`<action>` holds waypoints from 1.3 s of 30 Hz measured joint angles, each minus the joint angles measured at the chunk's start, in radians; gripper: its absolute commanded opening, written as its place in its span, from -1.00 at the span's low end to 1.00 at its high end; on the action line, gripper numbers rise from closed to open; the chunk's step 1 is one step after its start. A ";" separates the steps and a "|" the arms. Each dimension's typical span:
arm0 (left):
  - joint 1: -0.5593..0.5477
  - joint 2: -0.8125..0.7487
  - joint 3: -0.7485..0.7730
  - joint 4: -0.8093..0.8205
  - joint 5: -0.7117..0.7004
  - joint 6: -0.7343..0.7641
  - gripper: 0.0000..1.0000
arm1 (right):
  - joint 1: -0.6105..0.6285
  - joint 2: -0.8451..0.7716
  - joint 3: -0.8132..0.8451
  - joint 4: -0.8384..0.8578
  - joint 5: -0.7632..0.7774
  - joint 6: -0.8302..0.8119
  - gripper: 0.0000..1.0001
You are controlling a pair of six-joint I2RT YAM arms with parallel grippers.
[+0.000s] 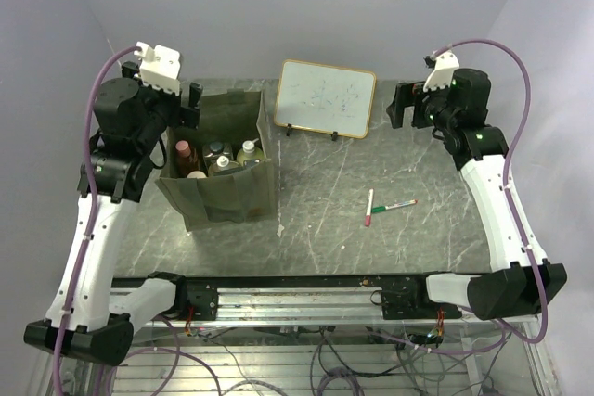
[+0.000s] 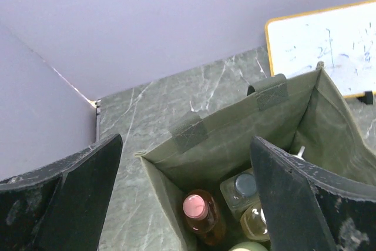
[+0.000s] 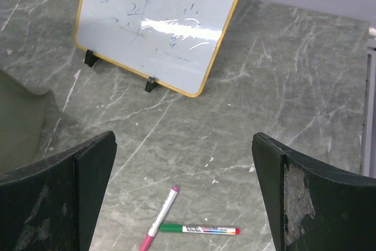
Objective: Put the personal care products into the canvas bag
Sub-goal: Reset both arms
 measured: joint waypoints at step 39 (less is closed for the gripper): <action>0.153 -0.224 -0.188 0.157 0.148 -0.100 0.98 | -0.001 -0.193 -0.079 0.138 0.266 -0.016 1.00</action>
